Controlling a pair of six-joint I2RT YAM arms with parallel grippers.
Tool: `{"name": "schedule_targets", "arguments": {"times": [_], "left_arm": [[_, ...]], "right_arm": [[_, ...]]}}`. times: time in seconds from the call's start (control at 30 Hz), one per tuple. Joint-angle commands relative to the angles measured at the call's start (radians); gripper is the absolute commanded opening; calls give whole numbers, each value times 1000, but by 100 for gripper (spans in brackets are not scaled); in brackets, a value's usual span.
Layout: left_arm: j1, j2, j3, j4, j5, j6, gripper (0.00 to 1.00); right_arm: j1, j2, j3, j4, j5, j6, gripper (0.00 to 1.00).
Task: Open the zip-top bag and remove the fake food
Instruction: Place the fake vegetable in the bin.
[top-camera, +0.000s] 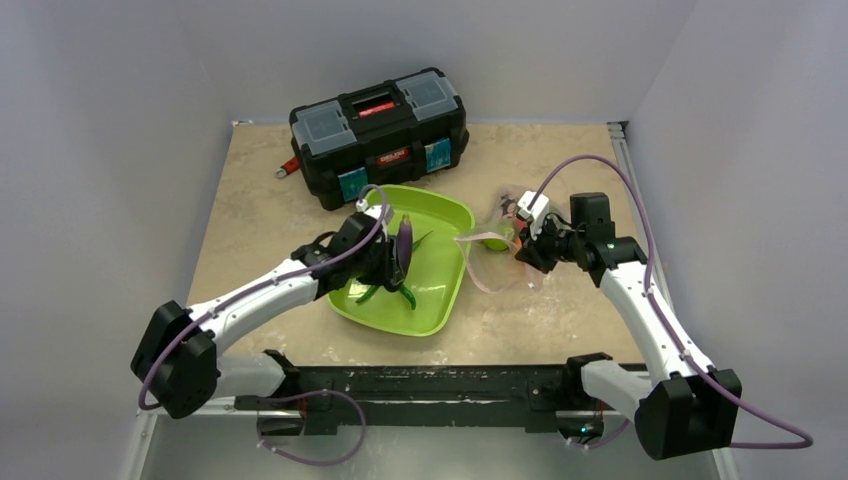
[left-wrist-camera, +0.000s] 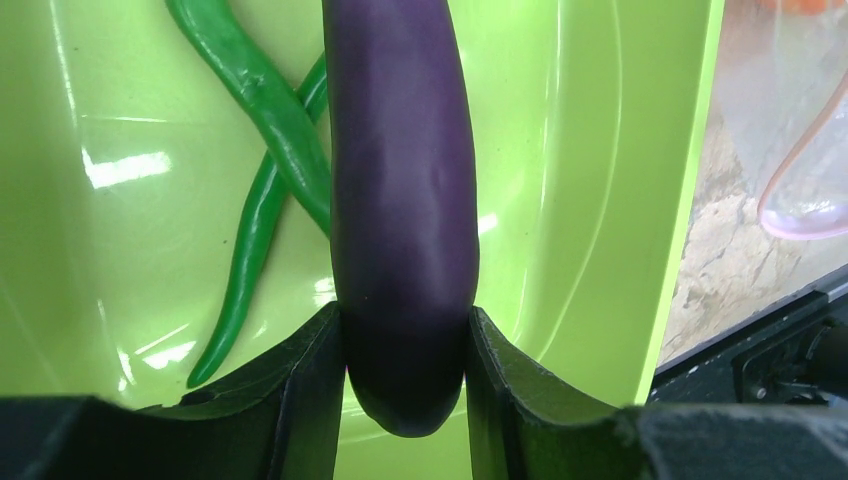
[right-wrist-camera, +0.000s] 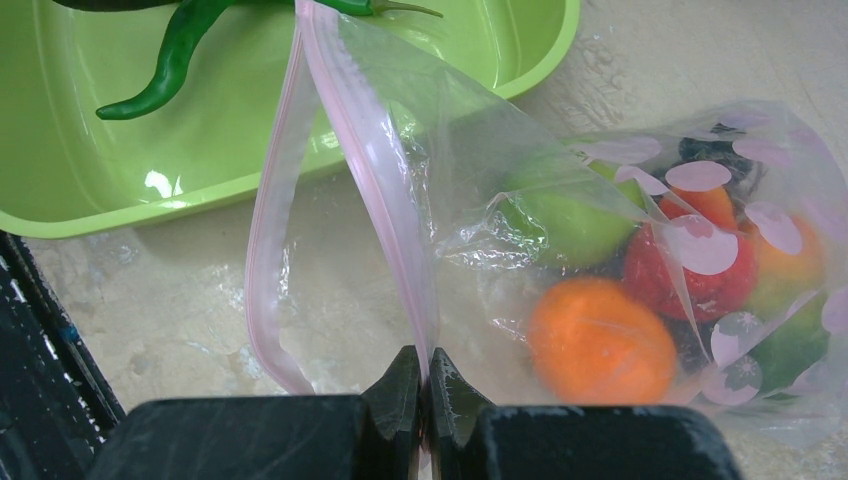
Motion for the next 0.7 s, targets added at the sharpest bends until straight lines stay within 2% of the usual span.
{"name": "schedule_targets", "arguments": {"times": [0.0,0.23,0.37,0.53,0.57,0.67], "left_arm": [[5,37,12,105,37,-53,37],[5,33,-1,147,54,-48,55],[5,3,-16,156,42,-43,68],[5,-83,-59,166,-13,-27,75],[5,-105,-70,163,-32,-24,78],[5,-175,-114,166,-92,-30,97]], "right_arm": [[-5,7,-9,22,-20,-10,0],[-4,6,-9,24,-20,-10,0],[-4,6,-8,24,-20,-10,0],[-4,8,-9,24,-20,-10,0],[-4,8,-9,24,-20,-10,0],[-5,7,-9,21,-21,-12,0]]}}
